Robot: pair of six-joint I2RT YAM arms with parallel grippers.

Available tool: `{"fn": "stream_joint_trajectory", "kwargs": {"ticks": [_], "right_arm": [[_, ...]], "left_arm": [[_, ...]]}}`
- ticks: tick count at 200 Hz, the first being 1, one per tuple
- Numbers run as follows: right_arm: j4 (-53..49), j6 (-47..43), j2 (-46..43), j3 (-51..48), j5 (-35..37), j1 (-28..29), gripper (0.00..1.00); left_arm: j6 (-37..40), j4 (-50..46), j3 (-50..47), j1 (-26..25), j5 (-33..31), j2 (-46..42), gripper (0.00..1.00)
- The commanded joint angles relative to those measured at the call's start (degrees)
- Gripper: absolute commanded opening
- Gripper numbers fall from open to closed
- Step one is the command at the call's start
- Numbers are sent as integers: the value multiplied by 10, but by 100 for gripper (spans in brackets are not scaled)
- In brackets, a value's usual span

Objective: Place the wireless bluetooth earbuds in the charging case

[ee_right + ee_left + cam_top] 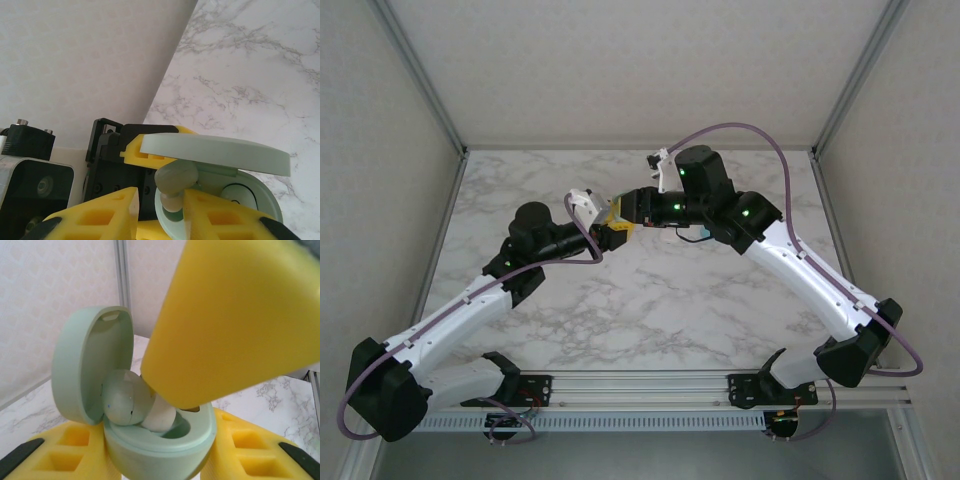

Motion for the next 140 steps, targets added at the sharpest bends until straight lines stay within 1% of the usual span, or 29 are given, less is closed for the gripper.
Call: {"fn": "stream_joint_trajectory", "kwargs": {"ticks": [1, 101, 140], "right_arm": [[-3, -9, -16, 10, -6, 6, 31], [-3, -8, -29, 10, 0, 6, 32], [-1, -6, -39, 10, 14, 6, 33]], "left_arm": [[-11, 30, 12, -5, -2, -4, 19], [-11, 27, 11, -5, -4, -6, 19], [-12, 31, 10, -5, -4, -5, 19]]}}
